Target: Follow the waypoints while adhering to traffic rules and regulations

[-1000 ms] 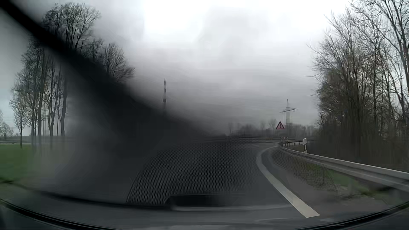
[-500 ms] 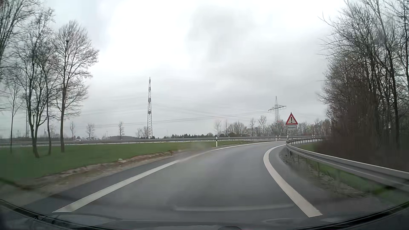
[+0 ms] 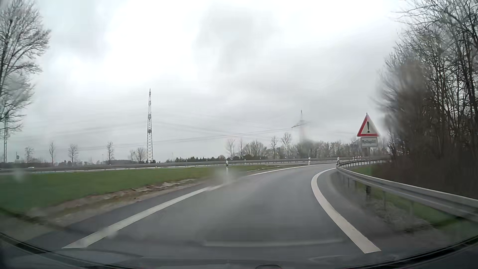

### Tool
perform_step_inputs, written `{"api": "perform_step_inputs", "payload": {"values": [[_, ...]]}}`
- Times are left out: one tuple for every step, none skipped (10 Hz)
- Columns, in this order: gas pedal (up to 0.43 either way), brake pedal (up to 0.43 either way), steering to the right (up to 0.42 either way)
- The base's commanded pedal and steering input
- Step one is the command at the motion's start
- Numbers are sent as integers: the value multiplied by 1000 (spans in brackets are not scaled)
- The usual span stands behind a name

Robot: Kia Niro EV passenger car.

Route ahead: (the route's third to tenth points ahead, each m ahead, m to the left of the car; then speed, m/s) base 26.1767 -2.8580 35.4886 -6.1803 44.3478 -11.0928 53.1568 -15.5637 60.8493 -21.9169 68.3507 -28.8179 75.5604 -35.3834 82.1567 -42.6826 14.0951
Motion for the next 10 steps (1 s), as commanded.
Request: {"api": "perform_step_inputs", "payload": {"values": [[138,0,63],[150,0,62],[157,0,62],[157,0,62],[157,0,64],[169,0,66],[169,0,68],[169,0,69],[169,0,71],[169,0,74]]}}
